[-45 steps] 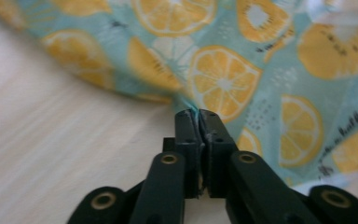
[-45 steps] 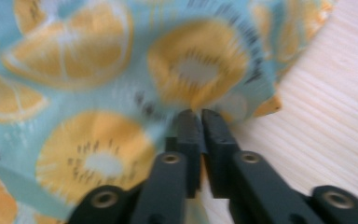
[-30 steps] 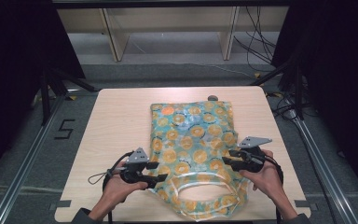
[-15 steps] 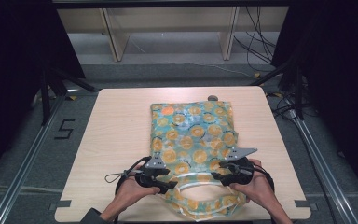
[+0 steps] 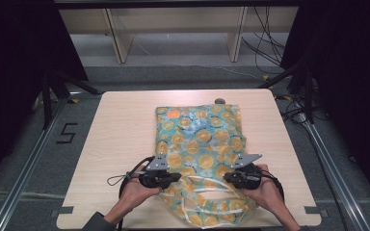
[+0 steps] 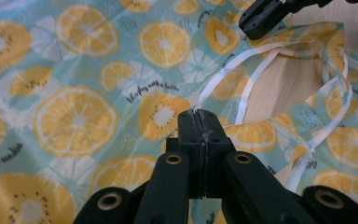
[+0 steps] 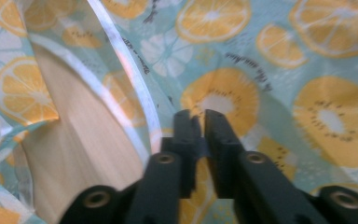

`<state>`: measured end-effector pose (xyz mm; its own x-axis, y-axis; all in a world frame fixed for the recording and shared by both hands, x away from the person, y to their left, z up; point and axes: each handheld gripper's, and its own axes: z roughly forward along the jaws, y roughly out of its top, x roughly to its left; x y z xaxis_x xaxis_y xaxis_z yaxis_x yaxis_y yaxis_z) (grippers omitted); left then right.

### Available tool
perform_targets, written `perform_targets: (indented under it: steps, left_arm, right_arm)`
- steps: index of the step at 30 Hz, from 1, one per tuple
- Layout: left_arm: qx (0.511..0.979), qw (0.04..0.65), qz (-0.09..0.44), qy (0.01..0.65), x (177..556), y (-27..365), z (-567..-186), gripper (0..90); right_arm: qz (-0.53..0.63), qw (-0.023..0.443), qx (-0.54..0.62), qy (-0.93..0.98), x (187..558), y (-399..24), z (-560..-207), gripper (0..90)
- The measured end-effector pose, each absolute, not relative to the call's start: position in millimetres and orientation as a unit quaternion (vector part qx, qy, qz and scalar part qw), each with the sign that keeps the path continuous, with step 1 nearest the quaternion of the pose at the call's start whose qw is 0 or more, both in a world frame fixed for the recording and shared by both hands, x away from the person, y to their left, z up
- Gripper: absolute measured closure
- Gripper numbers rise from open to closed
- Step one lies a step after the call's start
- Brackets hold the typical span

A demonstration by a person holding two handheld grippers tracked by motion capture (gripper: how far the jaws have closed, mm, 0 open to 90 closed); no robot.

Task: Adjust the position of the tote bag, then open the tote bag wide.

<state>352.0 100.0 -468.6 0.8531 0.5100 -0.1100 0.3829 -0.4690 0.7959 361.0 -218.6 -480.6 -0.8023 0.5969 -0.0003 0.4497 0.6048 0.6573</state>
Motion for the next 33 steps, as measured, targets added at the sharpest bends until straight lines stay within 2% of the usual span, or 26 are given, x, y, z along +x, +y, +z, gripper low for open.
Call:
perform_targets:
  steps: [11,19,24,26,27,33]
  left_arm:
    - [0.837,0.473,0.108,0.254,371.2,99.3,-434.6,89.0]
    - [0.818,0.486,0.150,0.267,400.9,103.4,-411.2,89.1]
    - [0.802,0.498,0.164,0.285,426.1,104.8,-400.2,89.1]
    - [0.795,0.505,0.163,0.293,435.4,104.1,-397.6,89.2]
    - [0.794,0.503,0.166,0.298,439.2,103.8,-396.6,89.2]
    - [0.785,0.504,0.164,0.321,462.2,103.0,-403.0,89.2]
  right_arm:
    - [0.373,0.126,0.322,0.861,366.2,-229.4,-460.1,90.0]
    - [0.415,0.125,0.348,0.831,365.3,-236.5,-445.1,67.1]
    - [0.435,0.124,0.356,0.817,358.2,-241.7,-427.1,62.9]
    - [0.441,0.125,0.353,0.816,355.9,-244.6,-421.2,65.1]
    - [0.445,0.140,0.336,0.818,356.7,-246.3,-420.2,66.3]
    - [0.437,0.117,0.311,0.836,346.1,-242.2,-411.5,81.4]
